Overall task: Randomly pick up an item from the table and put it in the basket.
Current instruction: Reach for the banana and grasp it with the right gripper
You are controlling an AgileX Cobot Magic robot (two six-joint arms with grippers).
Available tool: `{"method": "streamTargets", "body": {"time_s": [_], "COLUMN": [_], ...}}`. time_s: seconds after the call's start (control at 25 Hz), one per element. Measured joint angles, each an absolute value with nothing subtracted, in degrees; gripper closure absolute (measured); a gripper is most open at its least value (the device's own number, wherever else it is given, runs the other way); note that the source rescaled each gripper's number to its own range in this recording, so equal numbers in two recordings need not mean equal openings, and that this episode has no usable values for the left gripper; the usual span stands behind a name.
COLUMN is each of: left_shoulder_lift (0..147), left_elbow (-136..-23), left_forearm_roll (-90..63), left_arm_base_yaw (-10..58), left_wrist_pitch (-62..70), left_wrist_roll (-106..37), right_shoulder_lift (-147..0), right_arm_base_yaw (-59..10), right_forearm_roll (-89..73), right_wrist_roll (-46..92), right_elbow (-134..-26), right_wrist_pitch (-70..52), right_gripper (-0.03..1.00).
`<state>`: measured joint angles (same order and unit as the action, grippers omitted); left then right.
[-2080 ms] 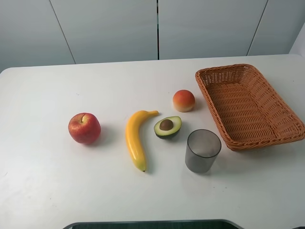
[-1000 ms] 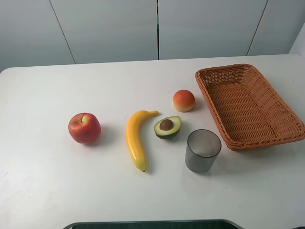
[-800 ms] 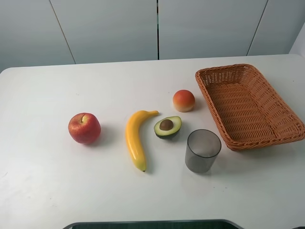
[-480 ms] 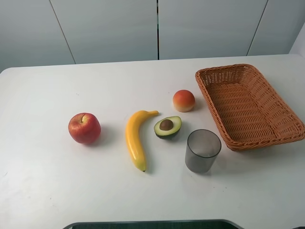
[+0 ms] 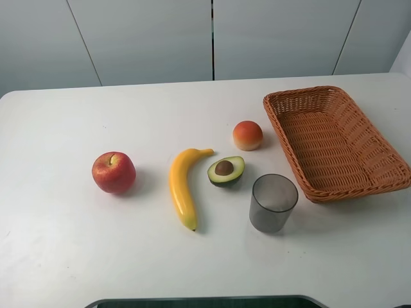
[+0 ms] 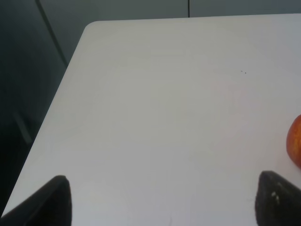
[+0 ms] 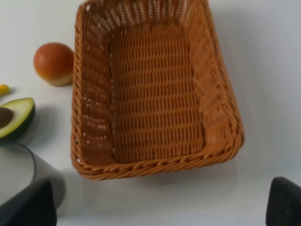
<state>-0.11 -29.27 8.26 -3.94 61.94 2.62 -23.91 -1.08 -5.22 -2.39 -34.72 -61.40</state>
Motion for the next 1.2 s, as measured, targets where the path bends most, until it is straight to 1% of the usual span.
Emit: {"method": "streamTargets", "body": {"time_s": [0.12, 0.2, 0.32, 0.44, 0.56, 0.68, 0.96, 1.2], "left_shoulder_lift": [-0.11, -0.11, -0.11, -0.11, -0.11, -0.11, -0.11, -0.11], "left_elbow": [-29.27, -29.27, -29.27, -29.27, -29.27, -29.27, -29.27, -29.27], "left_forearm_roll": [8.26, 8.26, 8.26, 8.26, 8.26, 8.26, 8.26, 8.26], "left_arm_base_yaw": [-3.94, -3.94, -3.94, -3.94, -3.94, -3.94, -3.94, -3.94], "left_wrist_pitch": [61.94, 61.94, 61.94, 61.94, 61.94, 61.94, 61.94, 61.94], "left_wrist_roll": [2.62, 2.62, 2.62, 2.62, 2.62, 2.62, 2.62, 2.62], "right_shoulder_lift": [-32.97, -38.78, -46.47, -54.46, -63.73, -74.29, -95.17, -108.63], "right_arm_base_yaw": [-1.34, -3.64, -12.13, -22.7, -30.9, -36.55, -47.21, -53.4], "right_forearm_roll": [-5.52, -5.52, -3.8, 0.0, 1.74, 1.24, -1.57, -3.45], "right_wrist_roll": [-2.84, -3.32, -6.35, -11.23, -14.49, -16.13, -17.29, -19.07], "right_elbow": [-40.08, -43.18, -46.29, -49.79, -54.41, -59.97, -74.87, -87.47], "right_wrist_pitch": [-62.28, -63.62, -64.66, -64.97, -64.84, -64.63, -64.39, -62.91], "right_gripper": [0.03, 0.03, 0.03, 0.03, 0.03, 0.03, 0.03, 0.03]}}
